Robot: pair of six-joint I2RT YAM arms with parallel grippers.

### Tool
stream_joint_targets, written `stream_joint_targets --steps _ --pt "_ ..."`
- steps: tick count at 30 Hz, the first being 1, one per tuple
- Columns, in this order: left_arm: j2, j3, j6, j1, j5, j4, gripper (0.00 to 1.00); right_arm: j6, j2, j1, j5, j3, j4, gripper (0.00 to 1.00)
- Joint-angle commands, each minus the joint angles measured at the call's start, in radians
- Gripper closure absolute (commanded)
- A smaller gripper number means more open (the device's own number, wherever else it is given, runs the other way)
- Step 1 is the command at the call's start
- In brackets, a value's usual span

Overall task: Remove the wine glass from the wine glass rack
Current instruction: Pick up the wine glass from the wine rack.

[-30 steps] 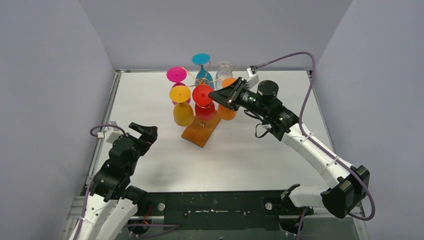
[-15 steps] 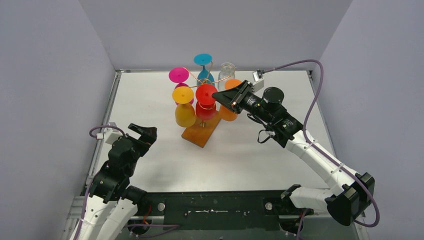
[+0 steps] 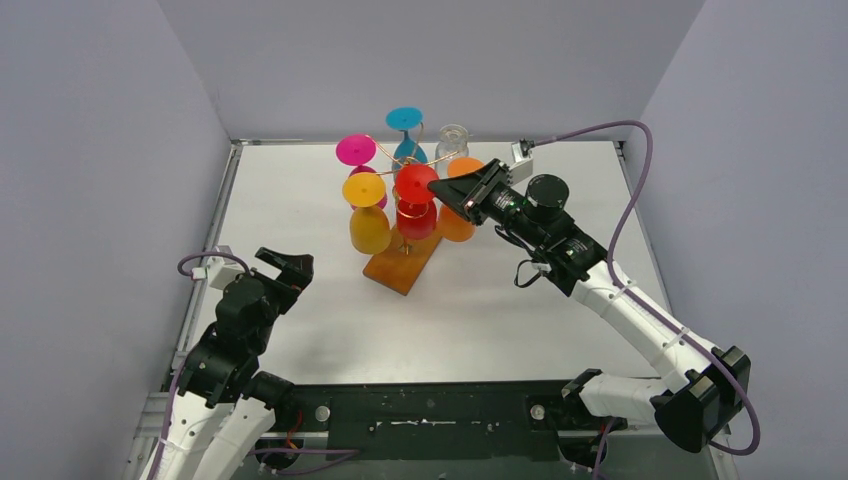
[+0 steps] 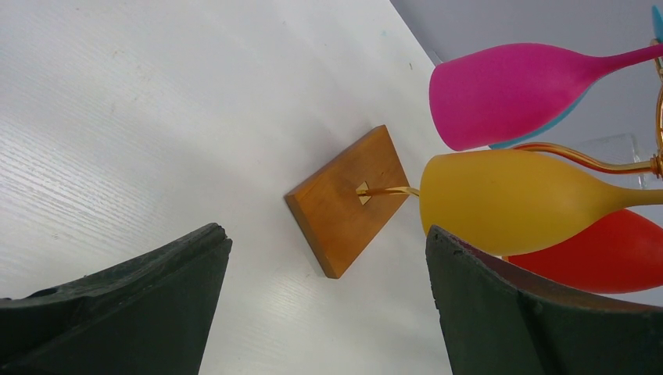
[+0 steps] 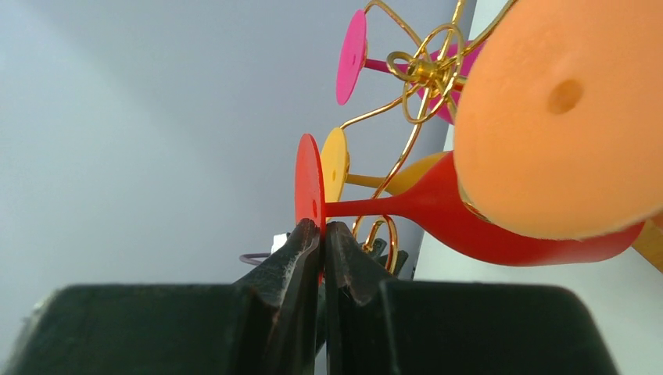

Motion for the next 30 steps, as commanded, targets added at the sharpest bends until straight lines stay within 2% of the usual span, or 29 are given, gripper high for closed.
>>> stream_joint_targets --steps 1,9,20,30 --pt "0.009 0.040 0.012 0.006 -0.011 0.009 0.05 -0.024 -0.015 0.002 0.081 0.025 0.025 1.00" --pt "-0.007 0.037 0.012 0.006 -0.024 0.002 0.05 -0.039 -0.006 0.003 0.091 0.036 0.024 1.00" --pt "0.019 0.059 0.049 0.006 -0.014 0.007 0.03 -0.031 -0.030 0.003 -0.065 0.004 0.075 1.00" --pt "0.063 0.073 0.068 0.006 0.036 0.012 0.03 -0.028 -0.071 0.002 -0.040 -0.024 0.072 1.00"
